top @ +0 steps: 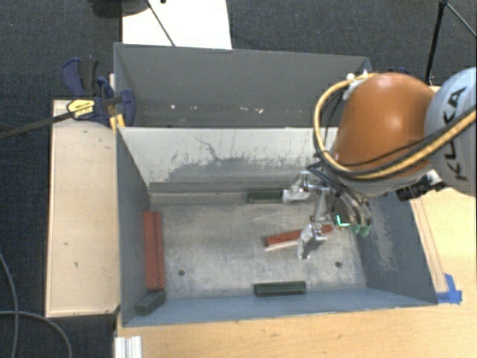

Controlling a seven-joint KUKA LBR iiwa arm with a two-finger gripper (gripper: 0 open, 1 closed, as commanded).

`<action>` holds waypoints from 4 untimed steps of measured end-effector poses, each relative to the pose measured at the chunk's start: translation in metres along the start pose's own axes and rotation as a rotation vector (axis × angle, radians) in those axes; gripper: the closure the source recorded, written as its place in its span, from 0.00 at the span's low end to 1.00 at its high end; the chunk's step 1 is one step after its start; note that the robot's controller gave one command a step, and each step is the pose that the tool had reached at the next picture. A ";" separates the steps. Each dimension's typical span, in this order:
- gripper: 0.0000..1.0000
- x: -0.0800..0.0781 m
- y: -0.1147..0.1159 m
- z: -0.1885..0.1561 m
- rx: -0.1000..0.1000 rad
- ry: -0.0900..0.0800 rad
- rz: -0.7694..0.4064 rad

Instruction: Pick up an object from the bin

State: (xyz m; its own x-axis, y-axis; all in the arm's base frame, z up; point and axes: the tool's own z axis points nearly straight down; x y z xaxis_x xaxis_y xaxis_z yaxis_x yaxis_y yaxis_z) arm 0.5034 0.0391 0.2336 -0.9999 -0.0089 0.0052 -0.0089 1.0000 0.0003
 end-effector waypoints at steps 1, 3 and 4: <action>0.00 -0.002 0.000 -0.004 -0.001 -0.008 0.002; 1.00 -0.001 -0.035 0.146 0.000 -0.008 -0.075; 1.00 -0.001 -0.035 0.146 0.000 -0.008 -0.074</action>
Offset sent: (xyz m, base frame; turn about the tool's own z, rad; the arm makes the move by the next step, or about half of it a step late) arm 0.0467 -0.0440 -0.0761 -0.1005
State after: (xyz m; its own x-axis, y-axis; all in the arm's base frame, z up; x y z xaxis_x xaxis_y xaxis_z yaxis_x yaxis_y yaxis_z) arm 0.5038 0.0039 0.0879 -0.9966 -0.0825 -0.0032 -0.0825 0.9966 0.0008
